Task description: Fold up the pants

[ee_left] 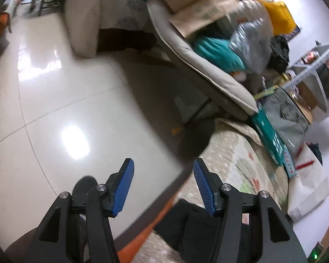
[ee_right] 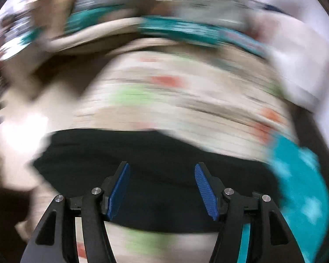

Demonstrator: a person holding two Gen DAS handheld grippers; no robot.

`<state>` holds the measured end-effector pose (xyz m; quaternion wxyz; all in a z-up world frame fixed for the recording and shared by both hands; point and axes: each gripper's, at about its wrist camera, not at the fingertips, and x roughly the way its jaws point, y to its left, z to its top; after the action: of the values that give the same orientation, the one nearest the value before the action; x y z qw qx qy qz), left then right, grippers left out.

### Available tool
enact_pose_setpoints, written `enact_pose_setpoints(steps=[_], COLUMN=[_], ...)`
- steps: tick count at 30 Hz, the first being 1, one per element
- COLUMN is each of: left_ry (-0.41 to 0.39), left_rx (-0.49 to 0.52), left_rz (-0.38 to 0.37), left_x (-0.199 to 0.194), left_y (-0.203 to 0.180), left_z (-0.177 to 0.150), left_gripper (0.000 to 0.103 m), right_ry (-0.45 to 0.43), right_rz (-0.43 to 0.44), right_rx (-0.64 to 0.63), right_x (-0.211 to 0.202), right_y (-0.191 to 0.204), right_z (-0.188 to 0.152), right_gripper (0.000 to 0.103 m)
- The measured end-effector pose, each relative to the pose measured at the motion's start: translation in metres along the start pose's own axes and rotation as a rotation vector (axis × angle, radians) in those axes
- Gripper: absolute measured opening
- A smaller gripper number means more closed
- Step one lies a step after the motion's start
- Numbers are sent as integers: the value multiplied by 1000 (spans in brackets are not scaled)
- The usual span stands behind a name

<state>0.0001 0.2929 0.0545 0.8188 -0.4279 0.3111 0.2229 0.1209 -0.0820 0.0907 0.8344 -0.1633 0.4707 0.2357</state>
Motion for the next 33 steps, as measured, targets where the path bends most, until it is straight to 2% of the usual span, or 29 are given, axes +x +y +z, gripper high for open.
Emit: enact_pose_setpoints(steps=[2,4,8,10,12,14,16,17,20,24,28,33], left_ry=[23,39,15,17,29,38,47,53,67,68,64,90], left_rx=[-50,-91,-92,-101,-114,-122,-141,-155,-189,-209,-228,-218], left_rz=[-2,-48,-69,-89,-110,-125,-140,-152,-178,-178,-162,-148], left_x=[4,5,-4,-6,-6,-7,-7,-6,-5,-5,-3,4], left_y=[11,16,16,17,17,18,20,21,24,25,28,24], left_z=[5,6,10,10,12,12,12,13,13,12,11,10], left_gripper=[56,56,55,56,56,56,56,56,56,56,56,56], right_ry=[47,87,124,167,188,186,204,202,190,172,184,206], right_rz=[106,137,78,-1,-109,-165,-162,-136,-43,65,110,133], right_rx=[-67,-111,-179,-235,-300,-315,-256,-209,-108,-39,3,-12], right_x=[28,56,101,123,137,135,135,133,127,121,121,132], right_y=[64,116,175,197,206,202,187,179,156,154,159,167], right_z=[12,23,38,35,30,24,25,27,37,41,46,50], right_gripper=[62,61,61,61,61,57,19,15,11,11,11,12])
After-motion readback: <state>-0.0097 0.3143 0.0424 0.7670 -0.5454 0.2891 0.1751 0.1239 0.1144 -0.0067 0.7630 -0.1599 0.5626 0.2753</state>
